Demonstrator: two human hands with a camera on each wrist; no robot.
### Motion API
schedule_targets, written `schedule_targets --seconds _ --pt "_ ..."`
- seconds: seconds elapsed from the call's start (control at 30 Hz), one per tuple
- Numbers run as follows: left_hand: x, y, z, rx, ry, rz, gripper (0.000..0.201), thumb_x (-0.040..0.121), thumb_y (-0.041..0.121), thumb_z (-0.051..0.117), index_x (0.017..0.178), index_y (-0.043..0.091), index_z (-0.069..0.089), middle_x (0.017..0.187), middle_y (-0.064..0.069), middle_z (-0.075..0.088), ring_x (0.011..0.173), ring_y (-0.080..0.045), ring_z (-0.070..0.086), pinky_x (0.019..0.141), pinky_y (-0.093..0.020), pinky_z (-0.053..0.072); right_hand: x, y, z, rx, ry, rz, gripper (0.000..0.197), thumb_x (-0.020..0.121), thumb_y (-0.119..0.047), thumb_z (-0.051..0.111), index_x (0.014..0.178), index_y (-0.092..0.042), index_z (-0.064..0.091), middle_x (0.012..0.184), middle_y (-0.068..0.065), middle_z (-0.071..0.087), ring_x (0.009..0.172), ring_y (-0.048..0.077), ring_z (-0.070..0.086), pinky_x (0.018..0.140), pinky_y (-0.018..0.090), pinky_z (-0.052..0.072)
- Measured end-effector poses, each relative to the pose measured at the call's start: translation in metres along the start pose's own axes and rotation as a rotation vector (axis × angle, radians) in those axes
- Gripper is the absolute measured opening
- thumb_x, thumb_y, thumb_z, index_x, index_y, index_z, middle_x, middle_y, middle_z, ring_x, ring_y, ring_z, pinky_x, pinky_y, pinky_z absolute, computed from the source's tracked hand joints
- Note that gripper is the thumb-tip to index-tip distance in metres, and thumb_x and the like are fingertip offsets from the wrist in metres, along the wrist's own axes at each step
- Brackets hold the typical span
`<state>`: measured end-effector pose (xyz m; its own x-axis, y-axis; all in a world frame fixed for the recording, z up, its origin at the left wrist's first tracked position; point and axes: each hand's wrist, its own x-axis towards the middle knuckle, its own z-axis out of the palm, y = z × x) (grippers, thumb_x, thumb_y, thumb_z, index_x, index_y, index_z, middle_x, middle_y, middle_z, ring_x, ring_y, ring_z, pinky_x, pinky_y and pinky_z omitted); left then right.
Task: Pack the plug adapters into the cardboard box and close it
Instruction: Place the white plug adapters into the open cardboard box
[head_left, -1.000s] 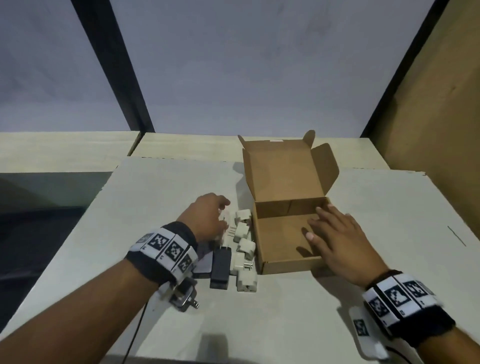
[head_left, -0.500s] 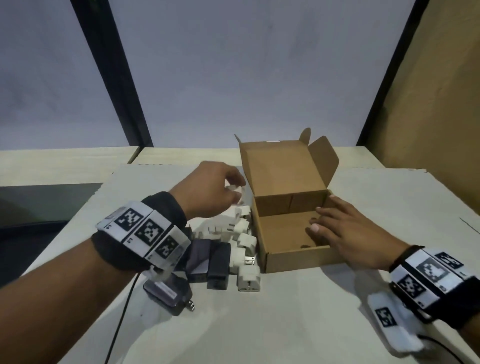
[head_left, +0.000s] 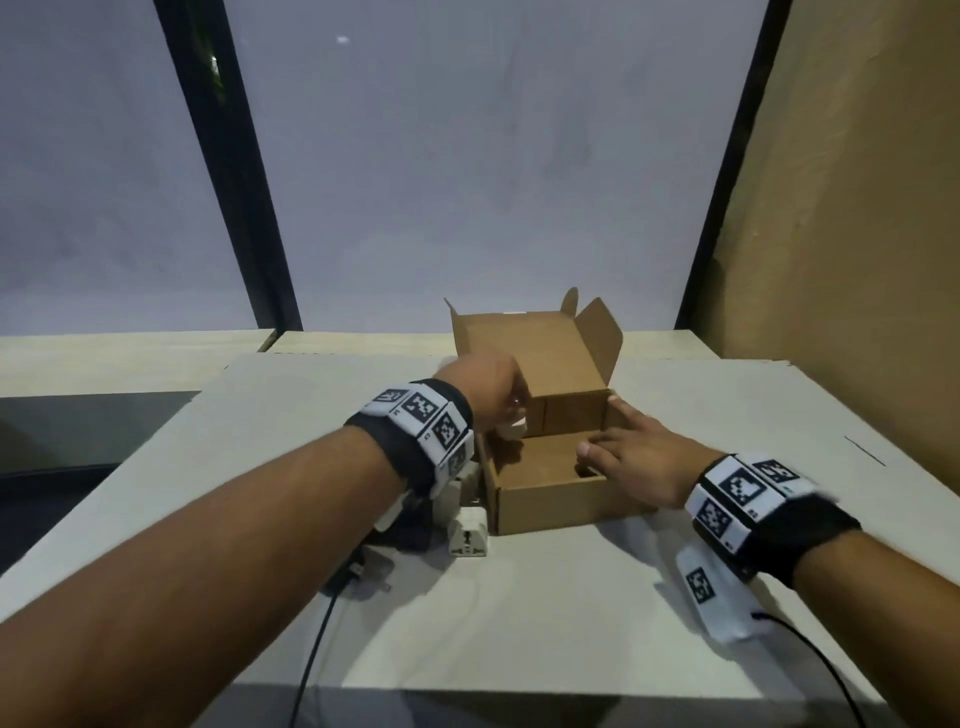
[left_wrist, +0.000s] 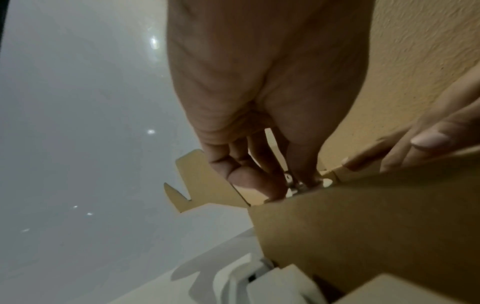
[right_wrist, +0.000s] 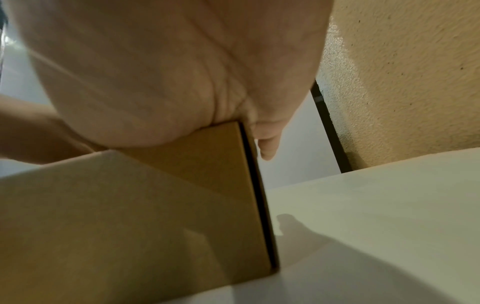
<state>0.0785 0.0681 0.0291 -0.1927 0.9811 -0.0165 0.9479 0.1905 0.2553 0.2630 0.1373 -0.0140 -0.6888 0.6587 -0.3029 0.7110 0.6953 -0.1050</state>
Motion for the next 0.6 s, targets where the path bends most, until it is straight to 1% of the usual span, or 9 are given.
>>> schedule_targets --seconds 0.13,0.27,0.37,0.47,0.53,0.6 --pt "0.005 0.003 0.0 0.067 -0.051 -0.084 0.03 0.093 0.018 0.06 0.123 0.012 0.065 0.126 -0.008 0.062 0.114 -0.025 0.06 0.101 -0.039 0.049 -0.002 -0.002 0.002 0.016 0.007 0.023 0.064 0.109 -0.049 0.01 0.139 -0.028 0.063 0.166 -0.008 0.031 0.157 0.017 -0.017 0.126 0.046 -0.005" --pt "0.003 -0.003 0.006 0.127 -0.022 -0.066 0.023 0.091 0.016 0.064 0.113 0.015 0.07 0.121 -0.007 0.063 0.108 -0.024 0.063 0.097 -0.039 0.052 -0.002 -0.003 0.003 0.011 0.011 0.039 0.065 0.109 -0.049 0.009 0.14 -0.027 0.062 0.167 -0.009 0.029 0.157 0.017 -0.016 0.126 0.047 -0.005" --pt "-0.003 -0.003 0.01 0.112 -0.013 -0.032 0.023 0.091 0.021 0.064 0.112 0.014 0.071 0.117 -0.006 0.065 0.105 -0.023 0.063 0.095 -0.038 0.053 -0.001 -0.003 0.004 -0.006 0.013 0.051 0.064 0.108 -0.05 0.009 0.143 -0.028 0.059 0.168 -0.01 0.026 0.157 0.016 -0.016 0.126 0.046 -0.006" --pt "-0.009 0.002 0.017 0.106 -0.055 0.063 0.028 0.089 0.032 0.066 0.112 0.016 0.071 0.112 -0.002 0.067 0.102 -0.02 0.063 0.091 -0.036 0.054 -0.001 -0.002 0.005 -0.015 0.02 0.057 0.064 0.108 -0.049 0.009 0.143 -0.029 0.059 0.168 -0.01 0.026 0.157 0.016 -0.016 0.126 0.046 -0.006" --pt "-0.01 0.007 0.021 0.215 -0.106 0.113 0.03 0.088 0.034 0.067 0.115 0.022 0.07 0.115 0.003 0.066 0.103 -0.019 0.062 0.089 -0.036 0.053 -0.001 -0.002 0.005 -0.024 0.017 0.054 0.064 0.109 -0.048 0.008 0.143 -0.029 0.059 0.167 -0.01 0.027 0.157 0.017 -0.016 0.126 0.047 -0.006" --pt "-0.008 0.009 0.023 0.337 -0.137 0.121 0.03 0.084 0.038 0.07 0.112 0.027 0.071 0.112 0.005 0.065 0.1 -0.018 0.061 0.085 -0.035 0.053 -0.002 -0.003 0.005 -0.023 0.011 0.058 0.064 0.109 -0.048 0.008 0.144 -0.028 0.058 0.167 -0.01 0.027 0.157 0.018 -0.016 0.126 0.046 -0.006"
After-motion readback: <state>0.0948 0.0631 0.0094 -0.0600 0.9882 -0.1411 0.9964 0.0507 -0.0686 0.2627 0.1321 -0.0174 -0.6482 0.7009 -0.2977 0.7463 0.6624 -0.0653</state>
